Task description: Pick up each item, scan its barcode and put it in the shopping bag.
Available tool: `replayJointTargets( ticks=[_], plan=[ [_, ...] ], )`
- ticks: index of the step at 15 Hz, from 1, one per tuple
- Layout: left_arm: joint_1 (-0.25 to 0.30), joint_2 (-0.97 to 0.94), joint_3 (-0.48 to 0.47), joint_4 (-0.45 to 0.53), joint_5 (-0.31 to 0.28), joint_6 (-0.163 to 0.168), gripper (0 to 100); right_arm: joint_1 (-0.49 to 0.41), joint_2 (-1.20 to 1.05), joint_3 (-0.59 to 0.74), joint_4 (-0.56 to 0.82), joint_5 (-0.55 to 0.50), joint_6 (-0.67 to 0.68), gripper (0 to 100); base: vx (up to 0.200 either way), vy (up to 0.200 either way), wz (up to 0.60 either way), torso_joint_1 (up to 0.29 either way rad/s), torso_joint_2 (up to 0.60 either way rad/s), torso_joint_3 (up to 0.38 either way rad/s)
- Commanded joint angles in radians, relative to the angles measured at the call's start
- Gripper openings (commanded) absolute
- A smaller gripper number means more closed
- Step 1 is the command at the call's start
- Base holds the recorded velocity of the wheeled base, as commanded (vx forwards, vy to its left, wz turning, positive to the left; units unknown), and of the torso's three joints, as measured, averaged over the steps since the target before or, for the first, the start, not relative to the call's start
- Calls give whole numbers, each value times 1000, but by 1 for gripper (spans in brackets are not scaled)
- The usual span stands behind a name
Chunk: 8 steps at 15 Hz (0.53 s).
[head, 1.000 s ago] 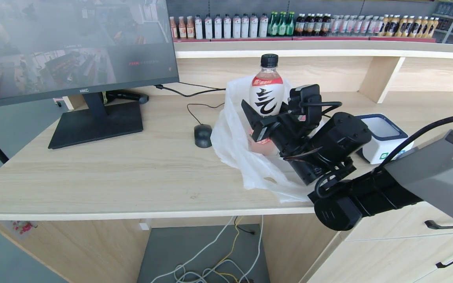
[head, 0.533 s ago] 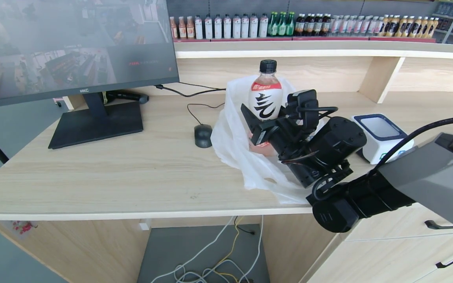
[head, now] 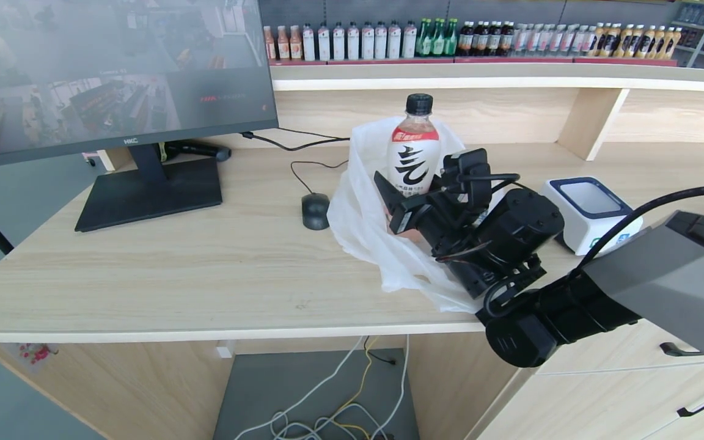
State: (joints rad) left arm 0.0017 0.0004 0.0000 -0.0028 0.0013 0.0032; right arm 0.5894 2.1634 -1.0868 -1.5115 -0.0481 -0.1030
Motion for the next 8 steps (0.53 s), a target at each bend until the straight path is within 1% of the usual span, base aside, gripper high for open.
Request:
replayJointTargets(
  ticks=[1, 4, 5, 8],
  plan=[
    [0, 0, 0, 0, -1, 0, 100, 4, 3, 4, 1, -1, 8, 0, 0, 0, 0, 0, 0, 0],
    [0, 0, 0, 0, 0, 0, 100, 12, -16, 28, -1, -1, 8, 0, 0, 0, 0, 0, 0, 0],
    [0, 0, 0, 0, 0, 0, 100, 12, -16, 24, -1, -1, 6, 100, 0, 0, 0, 0, 0, 0],
    [0, 0, 0, 0, 0, 0, 100, 20, -16, 25, -7, -39, 25, 100, 0, 0, 0, 0, 0, 0]
  ],
)
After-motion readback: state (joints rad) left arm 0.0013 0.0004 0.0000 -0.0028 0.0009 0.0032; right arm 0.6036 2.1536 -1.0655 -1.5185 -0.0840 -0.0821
